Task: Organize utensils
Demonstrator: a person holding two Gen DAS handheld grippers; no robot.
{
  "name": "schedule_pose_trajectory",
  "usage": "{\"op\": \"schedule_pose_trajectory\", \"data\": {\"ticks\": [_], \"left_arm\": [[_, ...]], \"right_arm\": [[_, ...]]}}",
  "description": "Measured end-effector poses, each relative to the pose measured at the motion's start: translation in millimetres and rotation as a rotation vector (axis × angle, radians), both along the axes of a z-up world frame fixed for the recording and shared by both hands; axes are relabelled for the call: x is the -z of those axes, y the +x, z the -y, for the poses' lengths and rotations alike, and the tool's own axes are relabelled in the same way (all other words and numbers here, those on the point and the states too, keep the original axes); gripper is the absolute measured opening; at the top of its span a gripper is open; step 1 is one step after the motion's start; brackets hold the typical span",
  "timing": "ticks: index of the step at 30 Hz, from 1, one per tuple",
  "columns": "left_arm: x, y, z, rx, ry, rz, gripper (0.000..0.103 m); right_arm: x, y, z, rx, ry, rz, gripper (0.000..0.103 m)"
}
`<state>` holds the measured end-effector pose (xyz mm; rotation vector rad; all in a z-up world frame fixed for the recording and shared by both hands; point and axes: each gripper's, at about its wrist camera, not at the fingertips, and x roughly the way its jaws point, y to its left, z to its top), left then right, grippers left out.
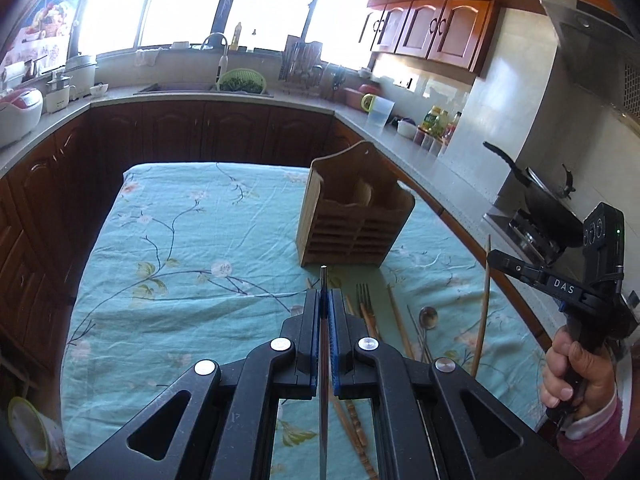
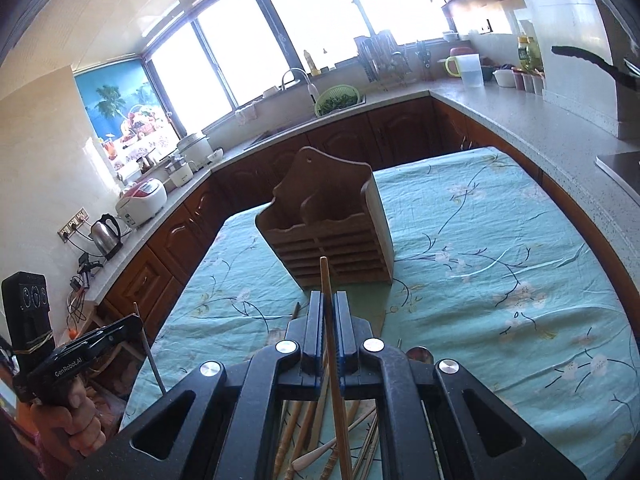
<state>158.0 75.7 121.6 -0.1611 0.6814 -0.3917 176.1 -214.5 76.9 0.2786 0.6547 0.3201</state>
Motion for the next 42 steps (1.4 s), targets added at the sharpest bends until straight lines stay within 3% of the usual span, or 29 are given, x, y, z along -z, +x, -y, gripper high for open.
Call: {"op": "schedule_pose_trajectory", "data": {"ticks": [9, 16, 24, 34, 42], "left_arm": [[-22.6, -19.4, -13.9, -0.011, -0.04, 0.094, 0.002], [-25.9, -11.7, -13.2, -0.02, -0.045, 0.131, 0.002], [-42.7, 19.4, -6.2, -0.033, -0.062, 0.198, 0.002], [-61.3, 74.9, 8.3, -0.048, -0.097, 0.307, 0.002], [-46.0, 126.9, 25.5, -0.08, -0.122, 0.333, 0.002]], "right_arm": [[-36.3, -7.7, 2.7, 0.001, 0.022, 0.091, 0.004], [-49.9, -1.7, 0.7, 0.003, 0.024, 0.133, 0.004], [-67.0, 22.0, 4.1, 0.025, 0.022, 0.173, 0.004], [-111.1, 61.5, 16.1, 0.078, 0.044, 0.271, 0.004], [-127.3, 99.9, 27.8, 0.138, 0.065, 0.319, 0.004]]}}
